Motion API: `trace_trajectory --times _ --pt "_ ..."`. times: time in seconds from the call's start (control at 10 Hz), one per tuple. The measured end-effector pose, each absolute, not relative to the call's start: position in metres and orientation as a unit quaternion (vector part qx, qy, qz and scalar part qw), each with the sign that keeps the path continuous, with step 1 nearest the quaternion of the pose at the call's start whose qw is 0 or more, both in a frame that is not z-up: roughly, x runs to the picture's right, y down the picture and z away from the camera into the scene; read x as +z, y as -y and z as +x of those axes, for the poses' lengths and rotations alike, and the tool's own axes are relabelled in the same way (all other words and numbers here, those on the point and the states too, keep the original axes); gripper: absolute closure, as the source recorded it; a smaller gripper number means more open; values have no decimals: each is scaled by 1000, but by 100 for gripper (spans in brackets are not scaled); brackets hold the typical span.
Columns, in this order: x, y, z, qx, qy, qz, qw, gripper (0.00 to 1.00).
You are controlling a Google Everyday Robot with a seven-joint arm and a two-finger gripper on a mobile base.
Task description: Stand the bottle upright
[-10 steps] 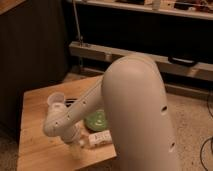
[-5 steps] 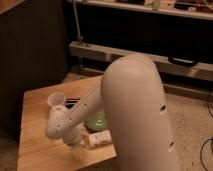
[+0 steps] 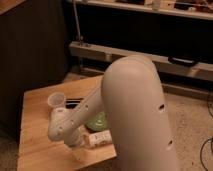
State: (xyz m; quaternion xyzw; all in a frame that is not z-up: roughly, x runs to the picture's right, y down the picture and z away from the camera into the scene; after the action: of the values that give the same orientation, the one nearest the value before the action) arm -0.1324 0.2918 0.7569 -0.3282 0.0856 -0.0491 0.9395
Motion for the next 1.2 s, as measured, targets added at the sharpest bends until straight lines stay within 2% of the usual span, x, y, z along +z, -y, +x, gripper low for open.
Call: trace_trajectory --times 0.5,0.6,1.2 --pt "757 -299 -130 -43 -85 -340 936 76" --pt "757 -299 -129 -43 -84 -340 935 79" --pt "747 -276 -136 -30 -83 -337 937 79"
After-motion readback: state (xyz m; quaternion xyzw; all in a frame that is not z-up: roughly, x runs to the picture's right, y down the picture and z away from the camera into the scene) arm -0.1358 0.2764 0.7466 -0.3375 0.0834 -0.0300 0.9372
